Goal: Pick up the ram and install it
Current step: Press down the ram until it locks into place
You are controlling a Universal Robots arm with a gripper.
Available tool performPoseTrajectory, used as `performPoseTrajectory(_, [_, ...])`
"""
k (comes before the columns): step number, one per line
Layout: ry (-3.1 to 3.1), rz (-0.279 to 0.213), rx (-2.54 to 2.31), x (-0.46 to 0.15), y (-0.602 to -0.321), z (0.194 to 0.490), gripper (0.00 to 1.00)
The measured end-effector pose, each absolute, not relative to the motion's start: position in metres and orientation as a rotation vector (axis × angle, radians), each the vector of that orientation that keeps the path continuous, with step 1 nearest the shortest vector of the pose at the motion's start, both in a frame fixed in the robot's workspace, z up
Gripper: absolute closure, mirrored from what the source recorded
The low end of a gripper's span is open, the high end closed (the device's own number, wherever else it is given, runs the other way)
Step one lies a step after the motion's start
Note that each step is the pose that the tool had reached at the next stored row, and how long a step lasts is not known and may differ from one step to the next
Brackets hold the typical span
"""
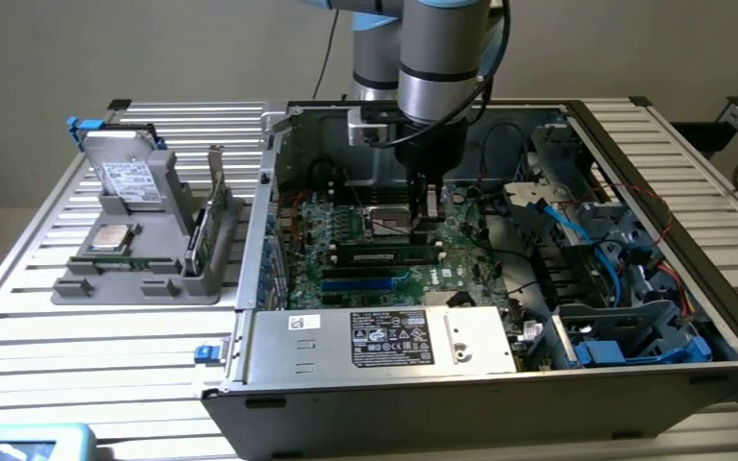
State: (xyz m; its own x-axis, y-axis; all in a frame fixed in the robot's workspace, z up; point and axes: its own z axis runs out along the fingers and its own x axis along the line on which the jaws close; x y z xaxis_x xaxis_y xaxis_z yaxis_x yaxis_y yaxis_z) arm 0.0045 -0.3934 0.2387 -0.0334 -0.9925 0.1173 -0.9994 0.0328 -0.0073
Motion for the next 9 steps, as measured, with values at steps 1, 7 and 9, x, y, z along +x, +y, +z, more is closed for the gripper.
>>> performPoseTrajectory(1, [-2.201,0.13,2.128,0.0045,-0.3934,0.2383,0.89])
performPoseTrajectory(7, [-2.212,0.119,2.128,0.0048,-0.3934,0.2354,0.89])
performPoseTrajectory(9, [-2.213,0.119,2.126,0.005,-0.3934,0.2343,0.89])
